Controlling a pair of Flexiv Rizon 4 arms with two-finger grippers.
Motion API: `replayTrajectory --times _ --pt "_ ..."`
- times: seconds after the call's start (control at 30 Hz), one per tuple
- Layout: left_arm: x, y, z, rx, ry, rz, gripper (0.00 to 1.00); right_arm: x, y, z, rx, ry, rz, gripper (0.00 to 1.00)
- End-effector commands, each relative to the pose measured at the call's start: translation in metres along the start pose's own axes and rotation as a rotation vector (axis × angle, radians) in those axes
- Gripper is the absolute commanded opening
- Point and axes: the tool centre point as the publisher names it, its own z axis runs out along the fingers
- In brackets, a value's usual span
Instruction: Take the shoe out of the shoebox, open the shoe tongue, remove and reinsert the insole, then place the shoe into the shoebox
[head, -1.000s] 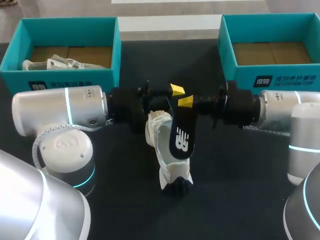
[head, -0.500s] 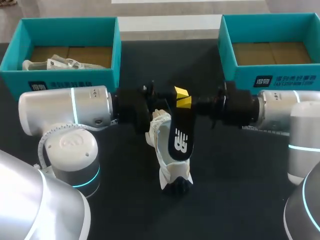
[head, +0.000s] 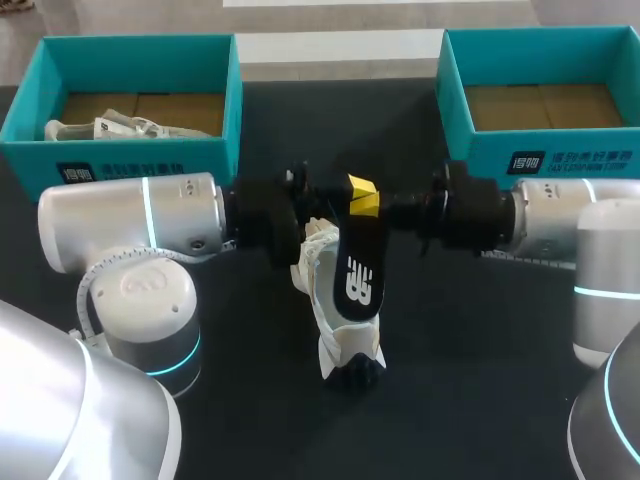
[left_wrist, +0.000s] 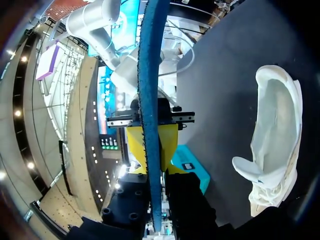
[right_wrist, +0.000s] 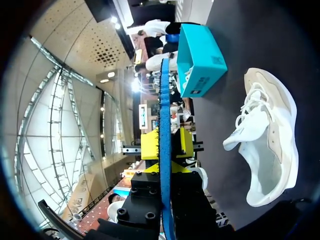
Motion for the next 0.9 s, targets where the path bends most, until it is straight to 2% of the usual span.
replayTrajectory --times 0.03,0.23,0.33,0.43,0.67,0.7,0.73,0.77,0.8,0.9 --pt "0.001 -0.003 0.001 0.0 -0.004 0.002 0.16 -0.002 0.0 0.002 0.0 -0.002 0.0 0.0" --pt "0.002 -0.006 0.0 0.002 -0.006 -0.002 0.13 -0.003 0.0 0.002 -0.001 0.0 0.003 0.0" --pt "0.004 -0.007 0.0 0.0 -0.002 -0.004 0.09 -0.004 -0.001 0.001 0.0 -0.001 0.004 0.0" --pt "0.004 -0.006 0.0 -0.002 -0.001 -0.006 0.0 -0.004 -0.001 0.001 0.001 -0.002 0.005 0.0" --pt "0.006 -0.004 0.0 -0.012 0.0 -0.023 0.0 -0.004 -0.002 0.0 0.005 -0.003 0.005 0.0" --pt "0.006 -0.003 0.0 -0.012 0.0 -0.024 0.0 -0.004 -0.002 -0.001 0.003 -0.002 0.004 0.02" --pt "0.007 -0.003 0.0 -0.013 0.001 -0.024 0.0 -0.004 -0.003 -0.002 -0.002 -0.003 0.005 0.35" --pt "0.007 -0.002 -0.001 -0.014 0.002 -0.024 0.0 -0.004 -0.004 -0.003 -0.001 -0.004 0.006 0.76" --pt "0.007 -0.001 -0.001 -0.015 0.002 -0.025 0.0 -0.004 -0.005 -0.004 -0.004 -0.009 0.008 1.0" --pt "0.008 0.001 -0.003 -0.017 0.003 -0.028 0.0 -0.005 -0.008 -0.008 -0.018 -0.027 0.021 1.0"
